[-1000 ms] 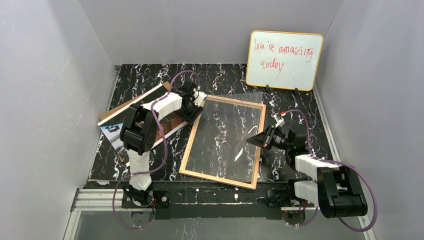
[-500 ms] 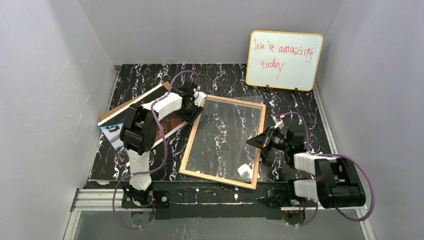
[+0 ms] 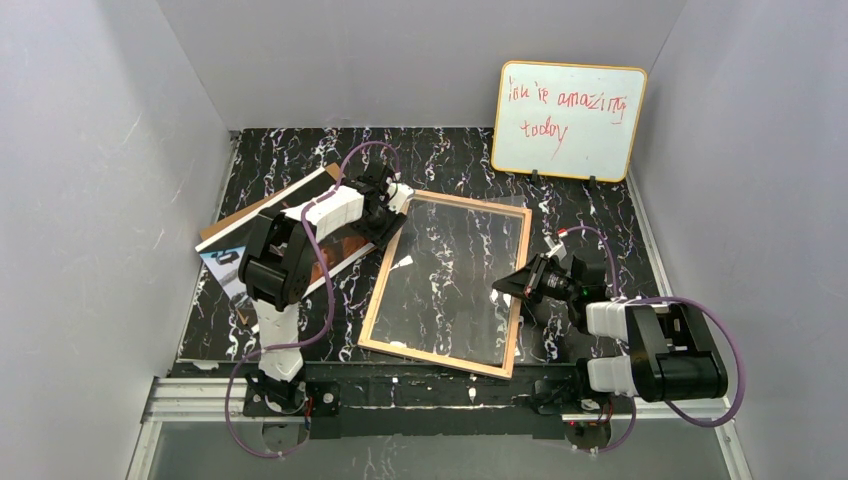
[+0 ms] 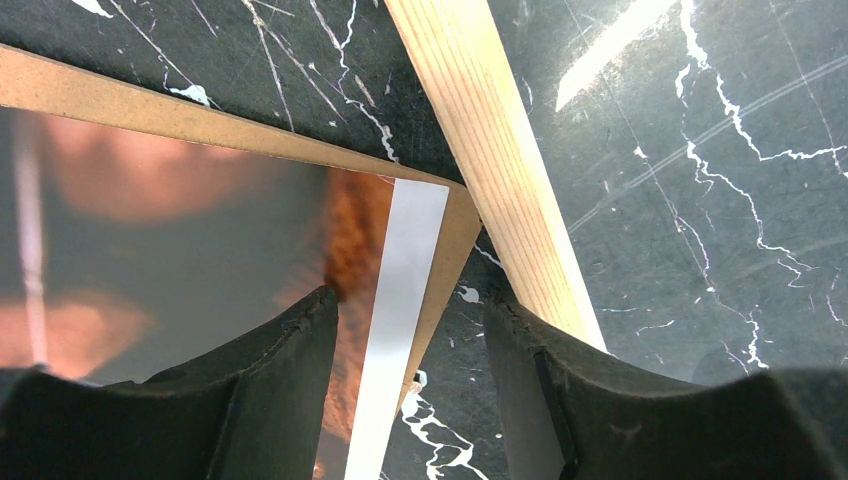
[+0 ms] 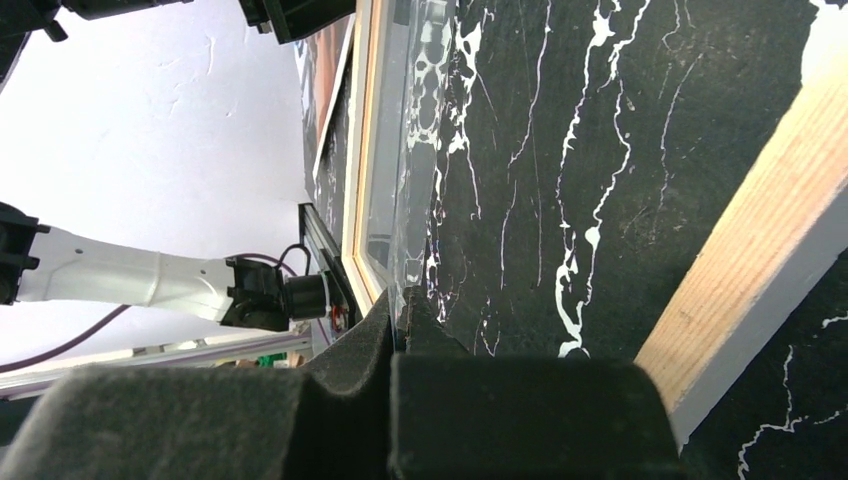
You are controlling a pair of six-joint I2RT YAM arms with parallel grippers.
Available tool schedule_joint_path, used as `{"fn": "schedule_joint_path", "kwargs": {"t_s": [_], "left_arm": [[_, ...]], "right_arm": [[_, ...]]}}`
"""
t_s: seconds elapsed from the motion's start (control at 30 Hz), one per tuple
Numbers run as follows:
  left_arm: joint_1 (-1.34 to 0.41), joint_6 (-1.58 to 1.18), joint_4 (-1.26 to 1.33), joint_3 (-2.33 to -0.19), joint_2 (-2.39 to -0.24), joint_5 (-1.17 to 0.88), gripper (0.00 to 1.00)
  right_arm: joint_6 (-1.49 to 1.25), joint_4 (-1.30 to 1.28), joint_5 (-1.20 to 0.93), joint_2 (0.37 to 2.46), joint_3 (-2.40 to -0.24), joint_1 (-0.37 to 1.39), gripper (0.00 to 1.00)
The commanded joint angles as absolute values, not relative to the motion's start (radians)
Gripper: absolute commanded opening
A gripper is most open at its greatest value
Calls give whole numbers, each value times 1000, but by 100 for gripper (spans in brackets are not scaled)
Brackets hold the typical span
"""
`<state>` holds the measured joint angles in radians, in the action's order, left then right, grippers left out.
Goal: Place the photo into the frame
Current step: Place the photo frame item in the photo frame.
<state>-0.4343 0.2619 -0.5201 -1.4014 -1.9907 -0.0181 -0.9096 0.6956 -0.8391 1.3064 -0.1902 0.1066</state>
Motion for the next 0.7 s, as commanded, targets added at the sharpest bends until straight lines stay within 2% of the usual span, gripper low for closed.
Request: {"fn": "schedule_joint_path", "kwargs": {"t_s": [0.0, 0.33, 0.67], "left_arm": [[-450, 259, -591, -1334, -2069, -75, 53], [-451, 262, -597, -1345, -2069, -70, 53], [-451, 262, -603, -1351, -2069, -68, 53]], "right_arm": [[-897, 697, -845, 1317, -228, 105, 1], [-789, 518, -817, 1269, -265, 104, 1], [-778, 500, -820, 1298, -312, 105, 1]]}}
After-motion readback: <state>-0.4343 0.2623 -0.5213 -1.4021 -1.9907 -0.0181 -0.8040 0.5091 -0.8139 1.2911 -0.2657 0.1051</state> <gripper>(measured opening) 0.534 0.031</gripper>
